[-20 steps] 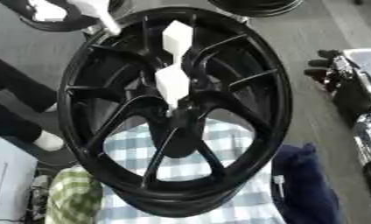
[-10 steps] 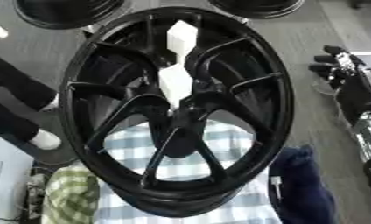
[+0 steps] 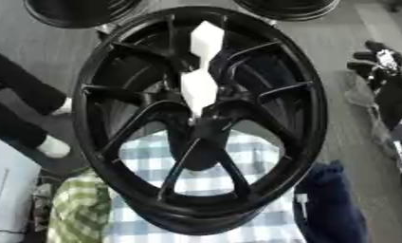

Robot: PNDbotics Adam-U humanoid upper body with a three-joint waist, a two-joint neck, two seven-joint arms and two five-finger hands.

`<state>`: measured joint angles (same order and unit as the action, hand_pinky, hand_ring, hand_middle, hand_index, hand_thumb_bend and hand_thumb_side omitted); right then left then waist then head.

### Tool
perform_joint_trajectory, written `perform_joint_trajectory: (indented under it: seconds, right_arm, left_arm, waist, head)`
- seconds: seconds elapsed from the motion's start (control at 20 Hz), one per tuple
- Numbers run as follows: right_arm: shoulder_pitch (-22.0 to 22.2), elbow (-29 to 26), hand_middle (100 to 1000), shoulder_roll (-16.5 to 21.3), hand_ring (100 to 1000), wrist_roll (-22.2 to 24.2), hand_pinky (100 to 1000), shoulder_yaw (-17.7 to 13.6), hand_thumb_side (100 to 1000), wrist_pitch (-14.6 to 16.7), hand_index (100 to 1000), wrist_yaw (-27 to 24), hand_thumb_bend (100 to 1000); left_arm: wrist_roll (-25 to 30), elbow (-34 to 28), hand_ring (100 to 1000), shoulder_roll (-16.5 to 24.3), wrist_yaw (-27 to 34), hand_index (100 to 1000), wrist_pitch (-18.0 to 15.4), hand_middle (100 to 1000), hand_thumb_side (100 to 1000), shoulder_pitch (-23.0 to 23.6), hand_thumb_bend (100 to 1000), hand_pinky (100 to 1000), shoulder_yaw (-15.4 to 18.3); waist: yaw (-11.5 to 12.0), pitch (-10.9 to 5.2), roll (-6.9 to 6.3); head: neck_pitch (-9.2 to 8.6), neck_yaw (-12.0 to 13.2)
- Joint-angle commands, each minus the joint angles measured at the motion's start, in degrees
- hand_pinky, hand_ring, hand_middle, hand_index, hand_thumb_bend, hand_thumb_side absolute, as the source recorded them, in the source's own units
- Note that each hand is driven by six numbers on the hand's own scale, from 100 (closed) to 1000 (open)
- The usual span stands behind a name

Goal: Pull the pin out of the wheel hub.

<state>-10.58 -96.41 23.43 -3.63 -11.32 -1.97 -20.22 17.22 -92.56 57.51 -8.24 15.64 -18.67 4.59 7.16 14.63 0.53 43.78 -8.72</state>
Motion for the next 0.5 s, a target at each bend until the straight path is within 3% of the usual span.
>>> perform_joint_trajectory:
  seconds: [0.05, 0.15, 0.2, 0.3, 0.5]
  right_arm:
    - [-0.6, -1.4, 693, 1.8, 735, -0.4, 947, -0.8, 593, 0.2, 831, -0.4, 100]
    - [-0.6, -1.4, 693, 1.8, 735, -0.5, 947, -0.8, 594, 0.1, 831, -0.4, 100]
    - [-0.6, -1.4, 692, 1.7, 735, -0.5, 947, -0.8, 595, 0.1, 831, -0.4, 100]
    - [-0.6, -1.4, 692, 1.6, 735, -0.5, 947, -0.8, 596, 0.0, 831, -0.4, 100]
    - [-0.6, -1.4, 692, 1.6, 735, -0.5, 948, -0.8, 597, 0.0, 831, -0.4, 100]
  left_arm:
    - [1.8, 0.6, 818, 0.7, -1.7, 768, -1.6, 652, 288, 0.5, 221, 910, 1.8]
    - [4.1, 0.8, 847, 0.5, -3.5, 841, -3.8, 702, 588, 0.7, 430, 929, 1.8]
    - [5.1, 0.9, 850, 0.4, -4.3, 852, -5.0, 708, 666, 0.7, 475, 932, 1.9]
    - [6.6, 1.1, 856, 0.2, -5.4, 860, -7.0, 714, 734, 0.6, 514, 935, 2.0]
    - [7.8, 1.1, 856, -0.2, -5.6, 860, -8.9, 716, 749, 0.2, 501, 934, 2.2]
  waist:
    - [0.1, -0.61, -0.21]
    - [0.0, -0.60, -0.25]
    - [-0.1, -0.58, -0.29]
    - [-0.2, -0.55, -0.35]
    - [-0.3, -0.49, -0.50]
  head:
    - [-0.64, -0.2]
    - [-0.66, -0.2]
    - [-0.67, -0.3]
    - [-0.74, -0.4]
    - [-0.74, -0.4]
